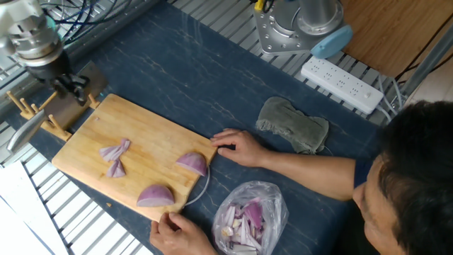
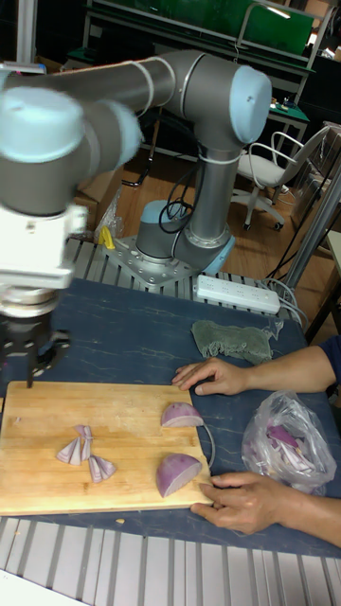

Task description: Chop the onions

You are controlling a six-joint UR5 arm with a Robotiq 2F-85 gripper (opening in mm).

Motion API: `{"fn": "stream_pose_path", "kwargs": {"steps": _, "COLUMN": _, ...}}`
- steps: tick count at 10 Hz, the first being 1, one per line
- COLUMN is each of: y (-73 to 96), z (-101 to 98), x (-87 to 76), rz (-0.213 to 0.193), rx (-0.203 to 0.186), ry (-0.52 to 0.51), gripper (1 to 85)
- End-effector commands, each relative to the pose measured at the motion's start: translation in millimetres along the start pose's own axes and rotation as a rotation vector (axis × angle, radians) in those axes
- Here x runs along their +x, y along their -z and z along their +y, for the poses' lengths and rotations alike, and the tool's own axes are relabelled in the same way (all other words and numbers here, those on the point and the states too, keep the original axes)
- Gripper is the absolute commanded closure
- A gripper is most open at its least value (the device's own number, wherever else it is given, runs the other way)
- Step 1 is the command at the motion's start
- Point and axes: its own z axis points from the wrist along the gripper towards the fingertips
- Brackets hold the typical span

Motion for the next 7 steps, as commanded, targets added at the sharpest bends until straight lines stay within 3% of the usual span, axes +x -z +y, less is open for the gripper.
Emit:
{"fn": "stream_pose_path", "kwargs": {"steps": 1, "y": 15.7, "z": 55.9, "x": -7.3, "rz": -0.033, "rx": -0.060, "ry": -0.169, "gripper": 84.3}}
{"fn": "stream_pose_path", "kwargs": {"steps": 2, "y": 17.3, "z": 65.2, "x": -15.8, "rz": -0.074, "rx": -0.082, "ry": -0.178, "gripper": 84.3}}
{"fn": "stream_pose_path", "kwargs": {"steps": 3, "y": 18.9, "z": 74.1, "x": -20.0, "rz": -0.089, "rx": -0.119, "ry": -0.184, "gripper": 84.3}}
{"fn": "stream_pose_path", "kwargs": {"steps": 5, "y": 16.7, "z": 66.1, "x": -19.6, "rz": -0.085, "rx": -0.093, "ry": -0.178, "gripper": 84.3}}
{"fn": "stream_pose_path", "kwargs": {"steps": 7, "y": 16.2, "z": 65.4, "x": -20.9, "rz": -0.090, "rx": -0.096, "ry": -0.175, "gripper": 84.3}}
